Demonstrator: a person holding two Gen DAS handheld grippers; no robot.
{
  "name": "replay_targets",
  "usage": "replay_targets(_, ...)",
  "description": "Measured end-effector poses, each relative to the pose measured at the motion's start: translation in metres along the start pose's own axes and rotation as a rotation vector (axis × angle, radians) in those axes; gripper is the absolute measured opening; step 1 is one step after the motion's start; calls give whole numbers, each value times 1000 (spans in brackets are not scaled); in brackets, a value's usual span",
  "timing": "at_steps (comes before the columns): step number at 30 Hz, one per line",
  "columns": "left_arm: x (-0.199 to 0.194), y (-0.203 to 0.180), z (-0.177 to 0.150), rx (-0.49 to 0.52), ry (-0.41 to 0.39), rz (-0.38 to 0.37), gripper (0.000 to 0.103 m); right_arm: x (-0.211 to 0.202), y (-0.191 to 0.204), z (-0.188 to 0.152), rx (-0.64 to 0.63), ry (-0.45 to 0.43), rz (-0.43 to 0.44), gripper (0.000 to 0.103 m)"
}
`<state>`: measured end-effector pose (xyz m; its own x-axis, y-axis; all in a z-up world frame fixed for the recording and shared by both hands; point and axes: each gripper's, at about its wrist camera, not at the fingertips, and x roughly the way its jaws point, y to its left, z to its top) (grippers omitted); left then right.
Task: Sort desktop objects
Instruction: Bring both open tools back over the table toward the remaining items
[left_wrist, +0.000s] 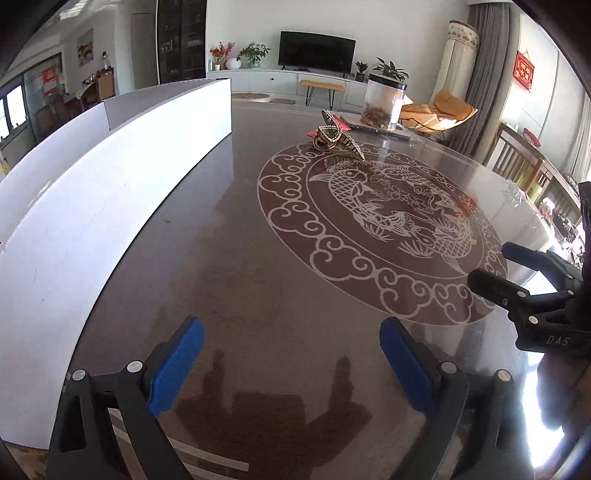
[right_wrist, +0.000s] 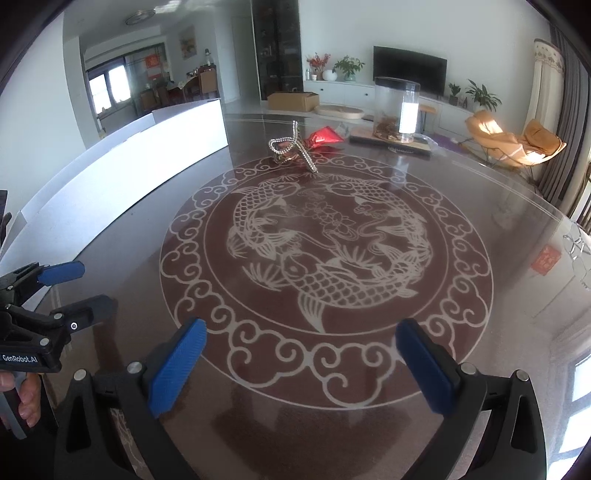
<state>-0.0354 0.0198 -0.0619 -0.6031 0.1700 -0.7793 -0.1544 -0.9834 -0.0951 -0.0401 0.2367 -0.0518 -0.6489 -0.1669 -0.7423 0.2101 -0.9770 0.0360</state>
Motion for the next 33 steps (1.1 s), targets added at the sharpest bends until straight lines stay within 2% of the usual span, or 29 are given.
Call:
replay_targets(2,-5,2,-1,-8,-33,21,97,11,-4,16,-18,-8,-7,102)
replay_targets(5,-4,8,-2,-36,-34,58,97,35,-10,50,-42,-15,-13,102)
replay_targets(9,-6,20,-3,-92,-43,56,97,84,-17,107,-54,19,-14,102)
replay_targets(13,-1,28,-2,-138,-36,41,97,123,-22,155,5,-2,31,102)
replay_targets(16,1,34,-1,-164,-33,36,97,154,-12,184,-7,21,79,102)
replay_targets(18,2,37,-1,-179,-30,29,97,173,-1,197,-50,41,80,102)
replay_targets(21,3,41,-1,-191,-28,26,97,202,10,206,-103,90,56,100)
replay_targets(22,2,42,-1,-193,-28,26,97,208,11,206,-108,102,67,93)
replay_targets(23,2,43,-1,-197,-28,26,97,212,12,205,-114,115,89,70)
replay_targets(24,2,44,-1,-202,-29,26,97,214,14,203,-124,130,106,57)
replay_targets(26,2,46,-1,-215,-28,23,97,208,20,195,-149,131,146,51)
replay_targets(28,2,49,-2,-233,-25,16,97,196,29,182,-146,145,261,50)
replay_targets(32,2,47,-2,-238,-28,11,97,159,73,144,-208,191,496,51)
replay_targets(33,1,46,-3,-232,-28,15,97,149,81,136,-221,191,523,63)
